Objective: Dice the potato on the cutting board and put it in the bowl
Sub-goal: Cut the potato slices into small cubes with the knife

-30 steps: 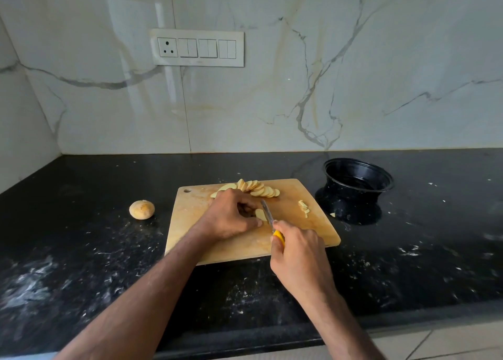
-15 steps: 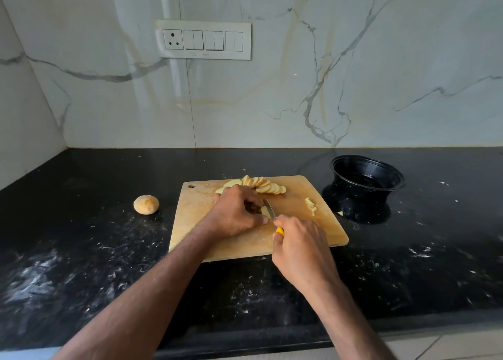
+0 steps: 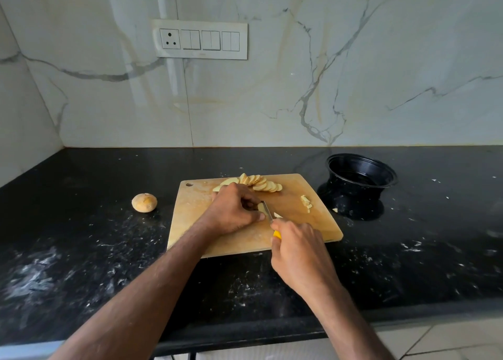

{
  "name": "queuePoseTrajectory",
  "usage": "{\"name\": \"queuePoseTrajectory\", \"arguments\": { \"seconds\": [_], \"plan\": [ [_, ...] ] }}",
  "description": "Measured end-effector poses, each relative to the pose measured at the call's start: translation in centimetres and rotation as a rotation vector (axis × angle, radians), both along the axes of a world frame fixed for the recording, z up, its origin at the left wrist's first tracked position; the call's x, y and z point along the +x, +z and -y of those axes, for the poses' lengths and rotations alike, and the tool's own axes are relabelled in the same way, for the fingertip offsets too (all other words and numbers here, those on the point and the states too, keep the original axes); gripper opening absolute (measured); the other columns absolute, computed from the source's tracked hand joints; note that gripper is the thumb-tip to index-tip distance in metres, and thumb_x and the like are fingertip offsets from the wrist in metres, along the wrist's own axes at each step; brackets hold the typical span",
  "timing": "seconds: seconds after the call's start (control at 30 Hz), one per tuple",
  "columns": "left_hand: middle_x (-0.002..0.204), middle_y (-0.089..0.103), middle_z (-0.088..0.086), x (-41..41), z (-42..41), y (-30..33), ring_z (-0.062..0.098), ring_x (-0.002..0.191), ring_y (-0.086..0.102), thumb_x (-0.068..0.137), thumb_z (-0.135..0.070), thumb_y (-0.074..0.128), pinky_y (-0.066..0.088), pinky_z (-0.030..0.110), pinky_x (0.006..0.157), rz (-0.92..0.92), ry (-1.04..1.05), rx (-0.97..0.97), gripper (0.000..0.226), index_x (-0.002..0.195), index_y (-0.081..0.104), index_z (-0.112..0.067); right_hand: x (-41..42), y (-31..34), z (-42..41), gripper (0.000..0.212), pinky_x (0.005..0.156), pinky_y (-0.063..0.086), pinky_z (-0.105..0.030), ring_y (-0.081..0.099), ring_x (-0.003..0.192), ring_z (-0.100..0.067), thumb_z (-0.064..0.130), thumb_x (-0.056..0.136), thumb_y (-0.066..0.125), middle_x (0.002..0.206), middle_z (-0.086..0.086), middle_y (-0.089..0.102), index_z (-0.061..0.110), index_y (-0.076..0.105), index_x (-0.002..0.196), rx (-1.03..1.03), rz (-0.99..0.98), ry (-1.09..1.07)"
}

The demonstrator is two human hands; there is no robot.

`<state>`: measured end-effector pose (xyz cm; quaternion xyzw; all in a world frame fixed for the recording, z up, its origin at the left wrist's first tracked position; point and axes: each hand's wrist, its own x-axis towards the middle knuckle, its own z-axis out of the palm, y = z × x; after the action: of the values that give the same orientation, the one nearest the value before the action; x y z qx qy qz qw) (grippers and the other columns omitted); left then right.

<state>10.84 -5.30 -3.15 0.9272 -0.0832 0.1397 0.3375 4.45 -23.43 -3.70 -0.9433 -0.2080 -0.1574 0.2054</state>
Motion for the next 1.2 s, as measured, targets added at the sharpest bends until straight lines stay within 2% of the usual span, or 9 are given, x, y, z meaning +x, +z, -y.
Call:
{"name": "queuePoseTrajectory", "arguments": {
  "seconds": [0.3,0.37,0.47,0.53,0.57,0.63,0.8,1.0,1.2],
  "plan": [
    [0.083,0.067,-0.016,-0.2,0.1,0.1,0.010,0.086,0.061,0.073,-0.036,0.087,0.051,0.050,0.091,-0.007,-0.007,0.005,0.024,0.094,0.080,-0.026,-2.1,-0.1,2.4,0.027,0.072,0.053,-0.016,0.069,0.081,-0.006,0.030,0.096,0.065,0.097,0.011,0.075,0.027,0.069,0.122,0.078,-0.034,-0.013],
    [0.078,0.067,-0.018,-0.3,0.1,0.1,0.007,0.081,0.062,0.071,-0.034,0.089,0.055,0.045,0.084,0.002,-0.005,-0.009,0.023,0.091,0.080,-0.026,-2.1,0.1,2.9,0.026,0.058,0.045,-0.007,0.062,0.064,0.000,0.028,0.094,0.069,0.086,0.013,0.073,0.025,0.072,0.119,0.148,-0.057,-0.032],
    [0.073,0.068,-0.016,-0.2,-0.2,0.0,0.006,0.071,0.063,0.067,-0.034,0.092,0.056,0.031,0.066,0.015,0.005,-0.025,0.024,0.086,0.080,-0.026,-1.9,0.0,2.9,0.025,0.045,0.035,-0.010,0.053,0.050,-0.001,0.025,0.092,0.070,0.062,0.018,0.055,0.024,0.074,0.116,0.250,-0.039,-0.067],
    [0.069,0.069,-0.013,0.0,-0.4,-0.2,0.004,0.069,0.063,0.065,-0.037,0.093,0.050,0.021,0.056,0.022,0.010,-0.025,0.025,0.081,0.080,-0.023,-1.4,-0.1,2.2,0.025,0.052,0.043,-0.014,0.056,0.056,-0.004,0.026,0.093,0.067,0.068,0.018,0.060,0.023,0.072,0.118,0.262,-0.009,-0.059],
    [0.069,0.069,-0.011,0.1,-0.5,-0.3,0.005,0.068,0.063,0.065,-0.037,0.093,0.049,0.021,0.054,0.026,0.007,-0.024,0.026,0.080,0.080,-0.022,-1.1,-0.1,1.8,0.027,0.061,0.053,-0.023,0.062,0.066,-0.007,0.026,0.094,0.066,0.079,0.014,0.069,0.023,0.071,0.121,0.267,-0.008,-0.050],
    [0.069,0.071,-0.007,0.2,-0.6,-0.4,0.011,0.067,0.064,0.064,-0.036,0.093,0.052,0.029,0.056,0.033,-0.005,-0.032,0.026,0.078,0.080,-0.020,-0.5,-0.2,1.1,0.029,0.076,0.059,-0.035,0.068,0.081,-0.013,0.026,0.095,0.065,0.092,0.008,0.075,0.023,0.070,0.124,0.263,-0.007,-0.049],
    [0.071,0.072,-0.002,0.3,-0.7,-0.4,0.018,0.069,0.063,0.066,-0.033,0.093,0.051,0.036,0.061,0.058,-0.041,-0.033,0.023,0.077,0.080,-0.018,0.1,-0.5,0.4,0.031,0.078,0.059,-0.031,0.068,0.083,-0.011,0.029,0.095,0.066,0.094,0.009,0.075,0.023,0.070,0.124,0.224,0.001,-0.043],
    [0.072,0.071,-0.011,0.3,-0.7,-0.5,0.010,0.074,0.064,0.063,-0.033,0.094,0.053,0.031,0.063,0.058,-0.016,-0.046,0.024,0.078,0.079,-0.022,0.0,-0.5,0.2,0.030,0.076,0.059,-0.028,0.069,0.080,-0.010,0.029,0.094,0.065,0.094,0.010,0.076,0.025,0.070,0.123,0.170,0.013,-0.043],
    [0.078,0.070,-0.012,0.3,-0.6,-0.4,0.007,0.075,0.063,0.067,-0.032,0.093,0.054,0.031,0.068,0.059,-0.020,-0.025,0.024,0.085,0.081,-0.021,-0.2,-0.3,0.4,0.032,0.083,0.059,-0.028,0.070,0.089,-0.009,0.030,0.095,0.065,0.104,0.011,0.075,0.025,0.068,0.126,0.166,-0.010,-0.030]
  ]
}}
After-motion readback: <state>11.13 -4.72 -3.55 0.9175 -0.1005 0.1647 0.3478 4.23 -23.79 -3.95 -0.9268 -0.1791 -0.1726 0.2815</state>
